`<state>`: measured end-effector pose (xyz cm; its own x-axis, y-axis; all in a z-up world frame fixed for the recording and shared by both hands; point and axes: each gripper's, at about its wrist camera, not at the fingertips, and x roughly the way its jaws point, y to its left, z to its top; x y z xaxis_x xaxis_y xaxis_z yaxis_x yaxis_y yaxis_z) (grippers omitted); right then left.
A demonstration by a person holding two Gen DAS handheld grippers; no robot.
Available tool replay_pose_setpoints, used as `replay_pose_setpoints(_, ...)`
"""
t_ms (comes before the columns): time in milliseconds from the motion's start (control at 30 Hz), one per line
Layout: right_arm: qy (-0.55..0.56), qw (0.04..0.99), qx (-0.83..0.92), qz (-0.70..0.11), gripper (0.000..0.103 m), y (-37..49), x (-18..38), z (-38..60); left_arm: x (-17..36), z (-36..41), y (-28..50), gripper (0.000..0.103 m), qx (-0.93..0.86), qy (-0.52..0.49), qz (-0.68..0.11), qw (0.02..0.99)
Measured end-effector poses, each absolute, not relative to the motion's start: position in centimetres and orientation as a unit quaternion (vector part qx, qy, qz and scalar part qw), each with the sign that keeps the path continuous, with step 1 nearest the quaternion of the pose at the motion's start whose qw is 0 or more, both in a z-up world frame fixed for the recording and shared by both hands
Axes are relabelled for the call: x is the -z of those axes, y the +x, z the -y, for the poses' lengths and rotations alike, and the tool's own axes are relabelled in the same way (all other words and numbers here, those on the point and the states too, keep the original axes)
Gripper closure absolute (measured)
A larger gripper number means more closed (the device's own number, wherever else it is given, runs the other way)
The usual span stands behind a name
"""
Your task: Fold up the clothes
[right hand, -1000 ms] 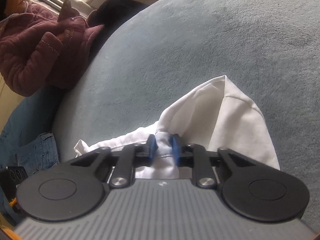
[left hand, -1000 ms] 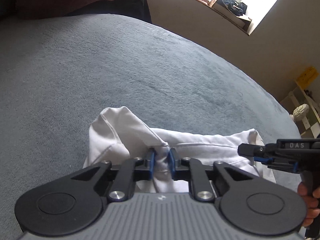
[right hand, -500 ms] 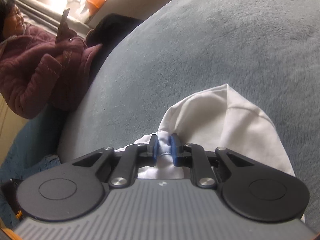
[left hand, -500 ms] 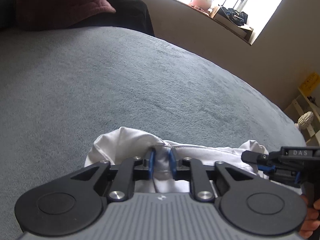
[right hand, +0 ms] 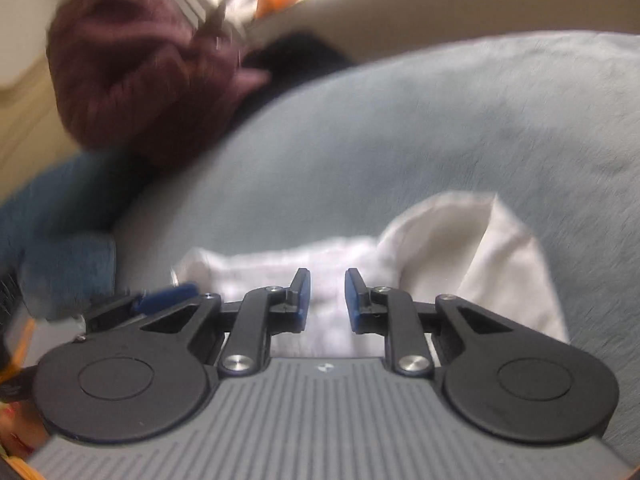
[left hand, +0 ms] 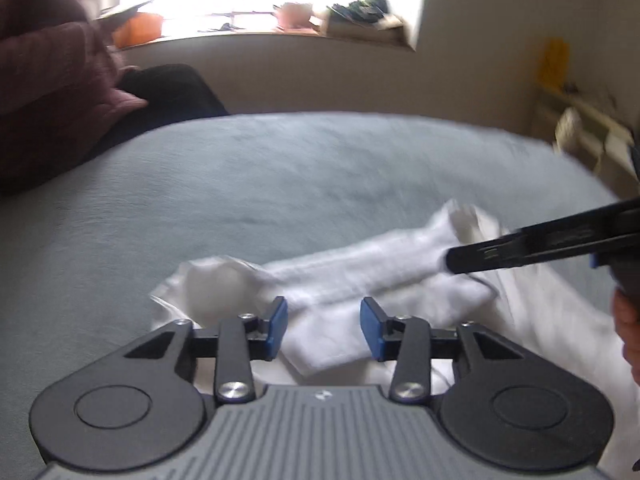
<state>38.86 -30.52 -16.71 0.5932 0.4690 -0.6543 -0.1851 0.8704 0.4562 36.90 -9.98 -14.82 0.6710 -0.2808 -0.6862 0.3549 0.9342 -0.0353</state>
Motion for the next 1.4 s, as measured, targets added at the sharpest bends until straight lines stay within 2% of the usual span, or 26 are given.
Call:
replay_pose_setpoints(100,0.159,0.867,-0.176,-0.438,0.090,39.1,19.1,30.0,16.8,11.2,37.0,0.061,0.160,0.092,-0.378,0.907)
replay_pose_setpoints(300,0.156,0.875,-0.179,-0.422,0.087,38.6,16.8,30.3,14.7,10.1,35.6,0.061,0.186,0.069,-0.344,0.918)
replay_pose_setpoints(333,0.150,0.881,-0.182,-0.409,0.087,38.4,16.2,30.3,14.0,10.3,35.3,0.059,0.194,0.073,-0.328,0.922)
replay_pose_setpoints(433,0.137,0.896,-0.174,-0.385,0.087,38.8,15.5,29.9,13.2,11.9,35.8,0.045,0.197,0.102,-0.299,0.928)
replay_pose_setpoints(567,0.146,0.903,-0.135,-0.381,0.087,40.6,16.7,30.1,15.0,12.8,38.5,0.043,0.154,0.121,-0.320,0.927)
replay_pose_setpoints(733,0.216,0.887,-0.092,-0.397,0.092,41.6,19.6,32.3,17.4,10.4,40.3,0.037,0.128,0.062,-0.356,0.923)
replay_pose_setpoints(867,0.276,0.872,-0.094,-0.393,0.091,41.8,19.7,33.9,16.6,9.9,40.0,0.033,0.123,0.050,-0.358,0.924)
replay_pose_setpoints(900,0.291,0.869,-0.096,-0.389,0.088,41.8,19.3,34.4,16.0,9.5,39.9,0.033,0.125,0.038,-0.358,0.925)
replay_pose_setpoints(1000,0.333,0.869,-0.098,-0.352,0.087,41.5,17.8,36.4,14.3,7.9,39.5,0.030,0.128,0.000,-0.335,0.933)
replay_pose_setpoints(1100,0.350,0.867,-0.085,-0.343,0.087,42.3,17.4,37.9,14.0,6.5,40.3,0.026,0.097,-0.027,-0.333,0.937)
replay_pose_setpoints(1267,0.373,0.849,-0.055,-0.370,0.087,44.3,19.7,39.2,16.9,4.8,42.6,0.026,0.041,-0.071,-0.394,0.916)
replay_pose_setpoints(1400,0.382,0.840,-0.039,-0.383,0.093,44.5,21.4,39.7,16.9,5.3,42.2,0.022,0.038,-0.058,-0.381,0.922)
